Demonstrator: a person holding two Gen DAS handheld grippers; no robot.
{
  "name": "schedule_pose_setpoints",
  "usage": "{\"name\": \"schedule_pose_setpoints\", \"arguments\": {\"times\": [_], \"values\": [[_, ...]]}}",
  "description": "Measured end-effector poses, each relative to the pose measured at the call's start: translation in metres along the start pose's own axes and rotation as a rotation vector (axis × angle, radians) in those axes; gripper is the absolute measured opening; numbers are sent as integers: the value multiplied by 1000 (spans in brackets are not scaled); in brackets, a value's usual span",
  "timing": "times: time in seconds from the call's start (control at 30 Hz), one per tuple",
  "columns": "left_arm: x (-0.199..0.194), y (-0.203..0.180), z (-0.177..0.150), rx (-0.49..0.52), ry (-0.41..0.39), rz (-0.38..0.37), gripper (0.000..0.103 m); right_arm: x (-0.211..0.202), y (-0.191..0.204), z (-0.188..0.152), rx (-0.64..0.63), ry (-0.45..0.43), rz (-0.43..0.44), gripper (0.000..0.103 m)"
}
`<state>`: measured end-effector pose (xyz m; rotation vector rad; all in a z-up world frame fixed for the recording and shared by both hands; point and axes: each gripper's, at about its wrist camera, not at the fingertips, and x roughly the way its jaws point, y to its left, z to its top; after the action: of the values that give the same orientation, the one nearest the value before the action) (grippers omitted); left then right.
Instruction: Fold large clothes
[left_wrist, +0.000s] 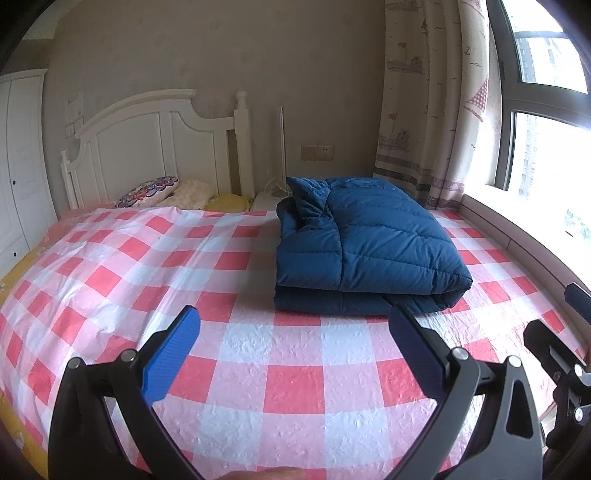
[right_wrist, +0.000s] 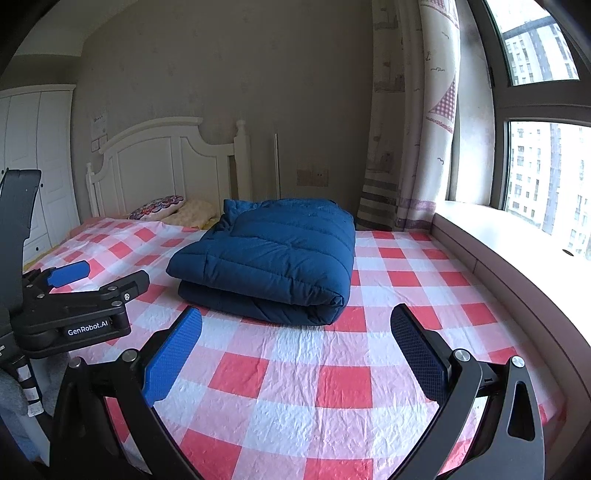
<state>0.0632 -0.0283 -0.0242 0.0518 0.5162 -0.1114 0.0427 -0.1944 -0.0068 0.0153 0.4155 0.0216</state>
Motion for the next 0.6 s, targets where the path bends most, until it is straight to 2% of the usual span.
{"name": "schedule_pose_setpoints", "arguments": {"times": [0.6], "values": [[-11, -3, 6, 19, -46, 5, 101, 4, 3, -5, -10, 16, -13, 98]]}}
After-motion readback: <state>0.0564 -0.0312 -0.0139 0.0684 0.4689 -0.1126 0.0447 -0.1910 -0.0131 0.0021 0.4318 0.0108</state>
